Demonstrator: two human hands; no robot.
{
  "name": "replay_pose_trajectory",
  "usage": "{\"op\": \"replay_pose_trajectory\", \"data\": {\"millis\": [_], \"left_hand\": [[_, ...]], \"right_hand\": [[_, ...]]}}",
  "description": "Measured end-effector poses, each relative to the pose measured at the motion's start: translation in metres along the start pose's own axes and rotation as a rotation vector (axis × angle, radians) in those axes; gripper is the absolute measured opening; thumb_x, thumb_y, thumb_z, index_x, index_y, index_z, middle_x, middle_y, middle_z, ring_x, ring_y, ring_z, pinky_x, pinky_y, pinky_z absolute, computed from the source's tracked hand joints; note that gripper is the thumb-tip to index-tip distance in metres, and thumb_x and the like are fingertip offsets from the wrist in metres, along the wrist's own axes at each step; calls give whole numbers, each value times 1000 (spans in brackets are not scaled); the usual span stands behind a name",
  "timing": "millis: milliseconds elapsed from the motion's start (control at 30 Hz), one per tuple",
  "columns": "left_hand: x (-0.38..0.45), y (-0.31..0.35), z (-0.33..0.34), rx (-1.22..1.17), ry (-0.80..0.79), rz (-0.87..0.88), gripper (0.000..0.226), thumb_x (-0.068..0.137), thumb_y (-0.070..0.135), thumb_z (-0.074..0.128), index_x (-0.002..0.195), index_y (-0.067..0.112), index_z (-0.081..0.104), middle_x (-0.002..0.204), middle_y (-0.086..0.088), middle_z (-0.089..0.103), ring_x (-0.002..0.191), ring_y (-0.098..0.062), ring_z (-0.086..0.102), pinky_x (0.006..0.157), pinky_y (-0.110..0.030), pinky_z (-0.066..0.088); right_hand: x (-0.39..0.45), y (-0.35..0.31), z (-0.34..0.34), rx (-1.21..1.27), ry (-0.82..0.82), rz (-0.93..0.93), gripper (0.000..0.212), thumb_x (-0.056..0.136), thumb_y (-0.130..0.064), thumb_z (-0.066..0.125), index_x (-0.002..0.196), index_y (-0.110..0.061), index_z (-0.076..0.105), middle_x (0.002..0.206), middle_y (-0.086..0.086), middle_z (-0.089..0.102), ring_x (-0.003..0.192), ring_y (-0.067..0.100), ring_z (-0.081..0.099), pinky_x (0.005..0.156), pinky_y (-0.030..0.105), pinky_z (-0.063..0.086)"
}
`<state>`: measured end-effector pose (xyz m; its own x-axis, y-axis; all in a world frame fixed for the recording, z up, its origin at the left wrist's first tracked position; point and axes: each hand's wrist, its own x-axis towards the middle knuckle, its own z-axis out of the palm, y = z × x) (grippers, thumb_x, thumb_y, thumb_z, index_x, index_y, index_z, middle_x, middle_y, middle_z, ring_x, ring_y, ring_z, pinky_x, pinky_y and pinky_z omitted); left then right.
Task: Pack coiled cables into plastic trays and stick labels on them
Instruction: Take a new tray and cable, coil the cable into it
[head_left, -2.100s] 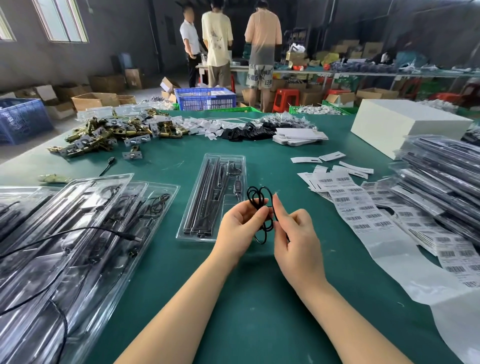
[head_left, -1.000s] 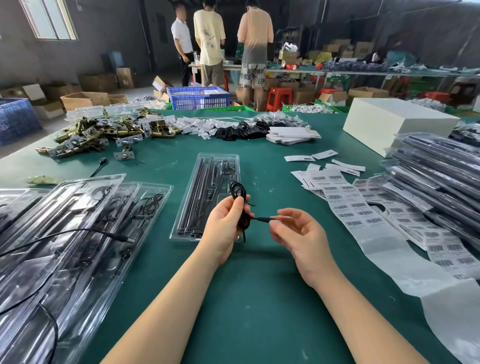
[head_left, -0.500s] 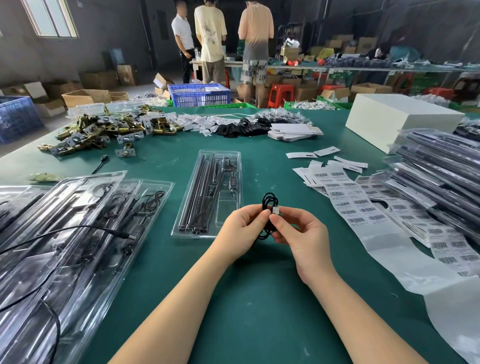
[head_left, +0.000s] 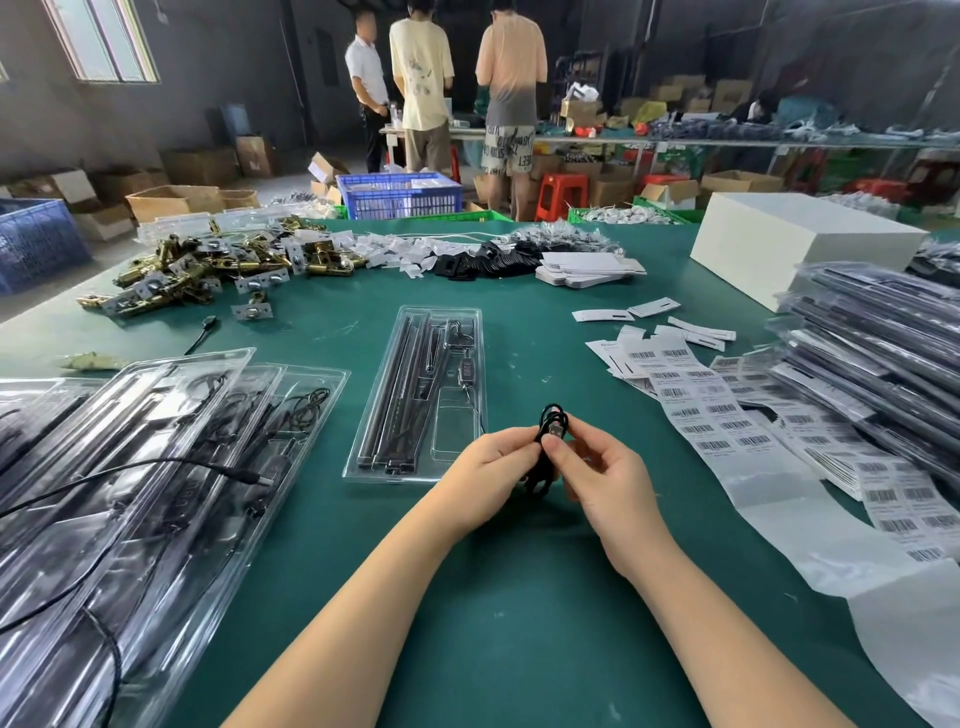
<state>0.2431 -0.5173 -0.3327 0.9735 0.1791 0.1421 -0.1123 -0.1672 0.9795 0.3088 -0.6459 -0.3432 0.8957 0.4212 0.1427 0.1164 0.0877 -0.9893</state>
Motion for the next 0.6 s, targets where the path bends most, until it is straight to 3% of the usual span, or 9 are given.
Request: {"op": "replay_pose_trajectory", "data": {"millis": [100, 200, 300, 367, 400, 500, 533, 600], "left_hand": [[2, -4, 3, 113, 41, 0, 33, 92, 26, 44, 116, 16, 64, 110, -15, 68, 99, -28, 63, 96, -48, 47], [3, -8, 8, 268, 143, 35, 37, 98, 23, 43, 134, 28, 46, 91, -1, 69, 81, -11, 60, 84, -32, 48], [1, -9, 11, 346, 181, 83, 43, 101, 24, 40, 143, 26, 30, 79, 1, 63, 71, -8, 54, 75, -26, 44], [-2, -6, 14, 334, 242, 94, 45, 101, 30, 39, 144, 29, 29, 85, 4, 66, 77, -7, 56, 76, -22, 43], [-4, -4, 15, 345, 303, 102, 45, 100, 33, 38, 144, 30, 31, 89, 8, 67, 80, -6, 58, 76, -22, 43], [-7, 0, 8, 662, 594, 193, 40, 97, 29, 44, 137, 25, 46, 108, 16, 66, 98, -10, 61, 80, -25, 44], [-7, -2, 2, 821, 674, 183, 40, 96, 26, 47, 136, 22, 49, 121, 9, 64, 110, -15, 59, 88, -28, 42], [-6, -7, -10, 1063, 686, -45, 45, 97, 31, 42, 141, 21, 44, 144, -1, 48, 135, -24, 40, 109, -38, 28]], "right_hand": [[1, 0, 0, -56, -39, 5, 14, 90, -27, 67, 102, -30, 72, 60, -19, 55, 52, -1, 43, 52, 9, 38], [-4, -2, 1, -42, -69, 45, 14, 93, -30, 63, 90, -20, 73, 62, -14, 64, 54, -2, 52, 53, 12, 43], [-6, -4, 3, -48, -43, 54, 15, 92, -33, 63, 87, -22, 72, 71, 0, 67, 62, 10, 52, 57, 22, 44], [-5, -6, 4, -7, -14, 69, 13, 93, -33, 62, 89, -24, 72, 76, 5, 69, 69, 12, 54, 59, 22, 43], [-5, -7, 5, 44, 0, 84, 14, 93, -32, 61, 89, -24, 72, 80, -1, 72, 73, 10, 60, 63, 20, 45], [-2, -9, 2, 130, 49, 123, 16, 94, -30, 60, 92, -19, 72, 90, -4, 76, 87, 5, 67, 72, 21, 50], [-1, -9, 0, 127, 65, 124, 16, 93, -30, 61, 92, -18, 72, 90, -3, 76, 88, 6, 68, 73, 22, 51], [0, -9, -2, 156, 81, 141, 16, 94, -29, 61, 92, -17, 71, 90, -1, 76, 88, 9, 68, 74, 23, 52]]}}
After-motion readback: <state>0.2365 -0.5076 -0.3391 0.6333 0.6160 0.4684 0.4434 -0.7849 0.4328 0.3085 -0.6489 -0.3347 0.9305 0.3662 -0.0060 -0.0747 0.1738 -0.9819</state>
